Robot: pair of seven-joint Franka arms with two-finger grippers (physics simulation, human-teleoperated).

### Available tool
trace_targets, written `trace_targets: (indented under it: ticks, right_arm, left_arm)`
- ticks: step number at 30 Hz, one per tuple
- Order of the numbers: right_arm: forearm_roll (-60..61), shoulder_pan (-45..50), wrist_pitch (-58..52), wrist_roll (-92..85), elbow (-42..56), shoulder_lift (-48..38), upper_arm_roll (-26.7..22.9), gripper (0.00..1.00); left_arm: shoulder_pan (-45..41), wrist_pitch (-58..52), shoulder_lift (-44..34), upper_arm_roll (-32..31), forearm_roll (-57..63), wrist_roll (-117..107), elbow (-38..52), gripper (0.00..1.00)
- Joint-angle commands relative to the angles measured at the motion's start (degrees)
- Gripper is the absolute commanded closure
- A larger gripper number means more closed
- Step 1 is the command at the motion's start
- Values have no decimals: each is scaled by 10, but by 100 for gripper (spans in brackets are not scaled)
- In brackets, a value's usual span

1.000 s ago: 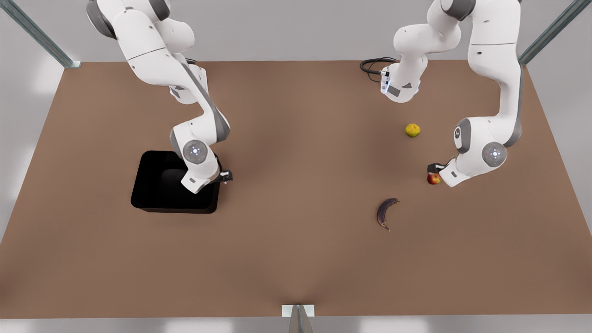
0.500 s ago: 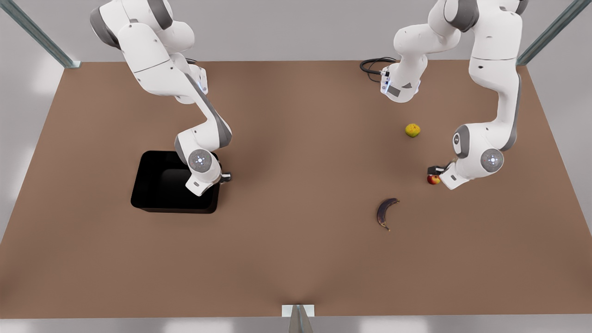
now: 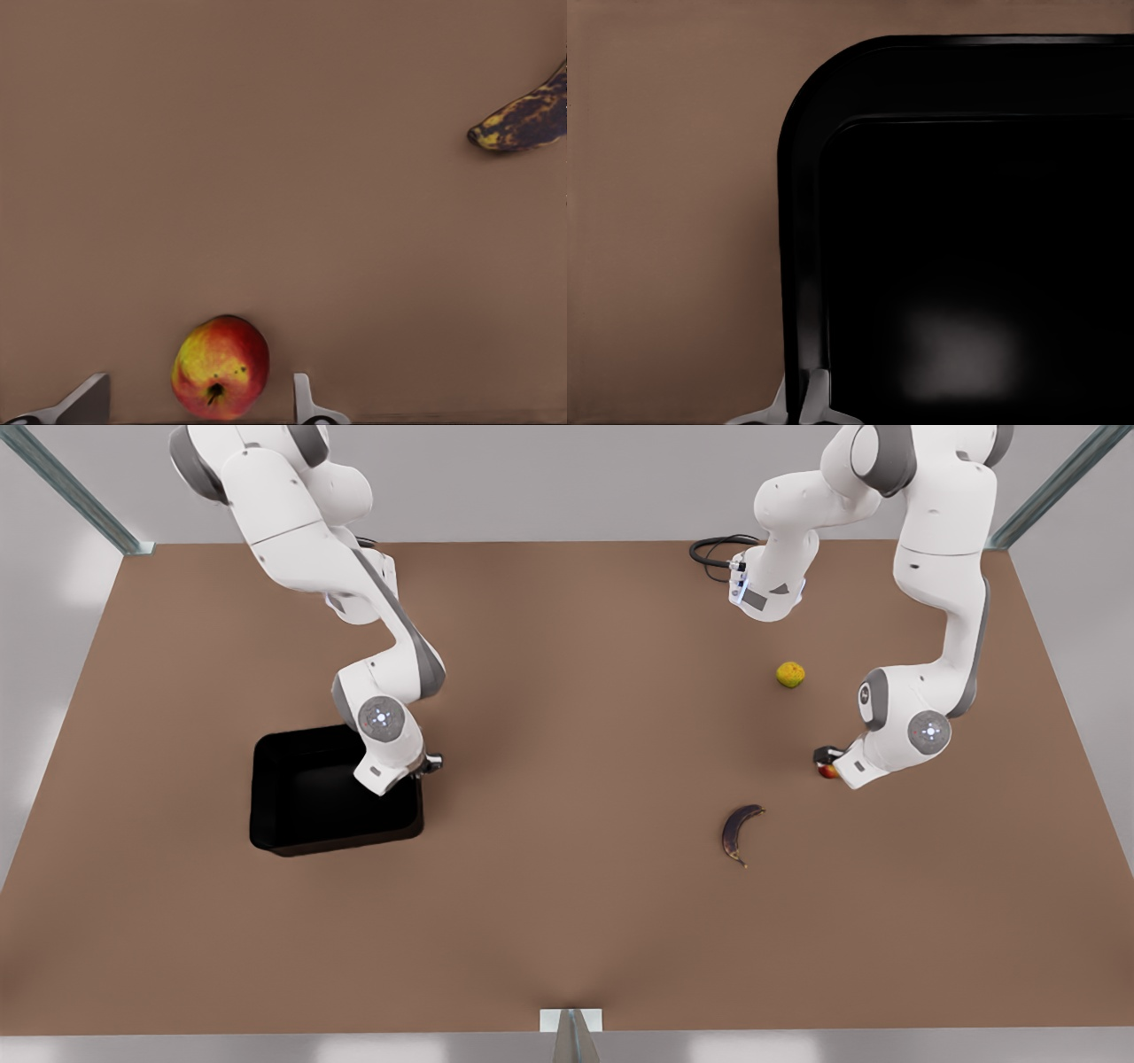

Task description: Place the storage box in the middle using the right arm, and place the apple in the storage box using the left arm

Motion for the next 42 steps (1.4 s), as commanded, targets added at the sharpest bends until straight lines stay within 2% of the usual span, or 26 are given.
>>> trace_targets:
  ticks: [1,12,14,18,20,21,22,34,40,41,42]
  right_arm:
    - [-2,0,-1,1,0,-5,0,79]
    - [-2,45,-4,6,54,-17,22,79]
    - [-1,84,-3,36,69,-18,22,79]
    - [-1,151,-1,53,95,-6,22,79]
    - [-1,174,0,53,108,3,22,79]
    - [-1,185,2,54,112,9,21,79]
    - [-1,206,-1,73,134,22,21,79]
    - [-3,390,6,272,371,215,19,79]
    - [-3,455,49,316,403,256,5,79]
    - [-3,469,48,314,410,259,-14,13]
    - [-3,474,50,315,410,259,-16,0]
  left_arm:
    - [2,0,1,0,2,-1,0,0]
    - [9,42,19,1,-5,-5,-25,2]
    - [10,43,20,1,-5,-6,-25,2]
    - [10,52,26,1,-5,-4,-25,10]
    - [10,53,30,1,-6,-7,-25,10]
    - [10,54,30,1,-6,-8,-25,15]
    - [9,54,30,1,-6,-10,-25,24]
    - [8,75,32,3,-7,-66,-24,21]
    - [5,82,32,3,-7,-66,-32,26]
    - [4,83,31,3,-7,-66,-33,26]
    - [4,83,32,3,-7,-66,-33,28]
